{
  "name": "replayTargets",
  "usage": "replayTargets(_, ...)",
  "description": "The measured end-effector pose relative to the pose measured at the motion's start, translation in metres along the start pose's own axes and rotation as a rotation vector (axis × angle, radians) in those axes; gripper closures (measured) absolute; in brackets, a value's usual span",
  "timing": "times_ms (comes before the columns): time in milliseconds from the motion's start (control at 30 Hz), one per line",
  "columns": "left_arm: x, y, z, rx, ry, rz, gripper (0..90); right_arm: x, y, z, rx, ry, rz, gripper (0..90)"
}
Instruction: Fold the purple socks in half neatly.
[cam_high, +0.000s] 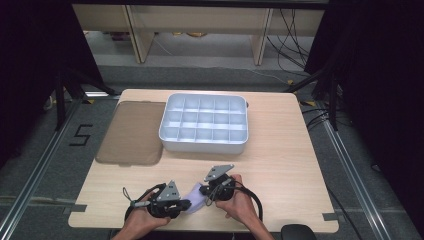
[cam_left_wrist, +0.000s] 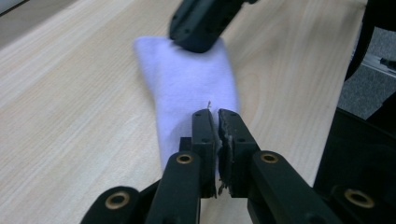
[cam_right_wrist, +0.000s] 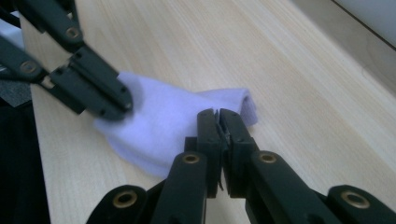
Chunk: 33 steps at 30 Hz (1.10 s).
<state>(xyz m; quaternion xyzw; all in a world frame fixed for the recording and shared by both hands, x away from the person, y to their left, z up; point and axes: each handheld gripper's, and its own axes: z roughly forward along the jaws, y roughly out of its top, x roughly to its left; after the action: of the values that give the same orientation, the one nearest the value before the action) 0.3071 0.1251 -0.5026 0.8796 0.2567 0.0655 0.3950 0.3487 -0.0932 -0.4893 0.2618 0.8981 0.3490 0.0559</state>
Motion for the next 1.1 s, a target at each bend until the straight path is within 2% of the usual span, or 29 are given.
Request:
replayTargets(33, 0.001, 0.000, 0.001, -0.017, -0.008, -0.014, 84.6, 0.000, -0.002, 0.000, -0.020, 0.003, -0.004, 87.8)
replayTargets(100, 0.005, 0.000, 0.001, -0.022, -0.014, -0.022, 84.6, 0.001, -0.004, -0.001, -0.023, 0.002, -0.016, 87.8)
replayTargets(133, 0.008, 0.000, 0.001, -0.011, -0.002, -0.028, 84.7, 0.001, -0.004, -0.003, -0.011, 0.010, -0.031, 87.5)
replayTargets(167, 0.010, 0.000, 0.001, -0.015, 0.004, -0.021, 84.6, 0.002, -0.004, -0.004, 0.001, 0.018, -0.017, 87.0)
replayTargets(200, 0.009, 0.000, 0.001, -0.017, -0.002, -0.035, 84.6, 0.003, -0.005, -0.004, -0.008, 0.009, 0.005, 86.0)
replayTargets(233, 0.010, 0.001, 0.001, -0.010, 0.005, -0.012, 84.7, 0.002, -0.005, -0.006, -0.003, 0.015, -0.001, 84.1)
replayTargets(300, 0.008, 0.001, 0.001, -0.010, 0.007, -0.010, 84.7, 0.001, -0.004, -0.007, -0.015, -0.004, 0.013, 75.8)
replayTargets(333, 0.009, 0.001, 0.001, 0.004, 0.012, 0.017, 84.7, 0.000, -0.003, -0.009, -0.013, -0.003, 0.042, 69.3)
replayTargets(367, 0.009, 0.001, 0.001, 0.006, 0.014, 0.019, 84.7, -0.002, -0.002, -0.009, -0.034, -0.006, 0.041, 62.4)
replayTargets(433, 0.010, 0.001, 0.001, 0.001, 0.002, 0.013, 84.7, -0.007, 0.000, -0.011, -0.051, -0.002, 0.041, 56.3)
replayTargets(467, 0.009, 0.001, 0.001, 0.005, 0.002, 0.008, 84.7, -0.008, 0.001, -0.012, -0.045, 0.009, 0.058, 52.8)
replayTargets(533, 0.009, 0.001, 0.002, -0.008, 0.002, 0.003, 84.7, -0.011, 0.003, -0.010, -0.028, 0.033, 0.051, 47.4)
replayTargets(567, 0.009, 0.001, 0.002, -0.008, 0.002, 0.003, 84.7, -0.012, 0.004, -0.008, -0.018, 0.032, 0.064, 45.5)
replayTargets(700, 0.010, 0.001, 0.001, 0.007, 0.002, 0.022, 84.6, -0.017, 0.007, 0.004, 0.028, 0.072, 0.088, 38.3)
replayTargets(733, 0.009, 0.001, 0.002, -0.009, 0.003, 0.005, 84.6, -0.018, 0.007, 0.006, 0.040, 0.083, 0.090, 38.4)
replayTargets(900, 0.010, 0.001, 0.001, 0.009, 0.008, 0.022, 84.5, -0.018, 0.008, 0.010, 0.056, 0.102, 0.077, 38.5)
replayTargets(933, 0.009, 0.001, 0.002, -0.005, -0.002, 0.000, 84.5, -0.017, 0.008, 0.013, 0.066, 0.113, 0.082, 38.5)
replayTargets(967, 0.009, 0.001, 0.002, -0.002, 0.000, 0.002, 84.5, -0.017, 0.008, 0.014, 0.071, 0.115, 0.088, 38.5)
replayTargets(1100, 0.009, 0.001, 0.002, -0.003, -0.001, 0.003, 84.5, -0.017, 0.007, 0.016, 0.077, 0.143, 0.099, 45.3)
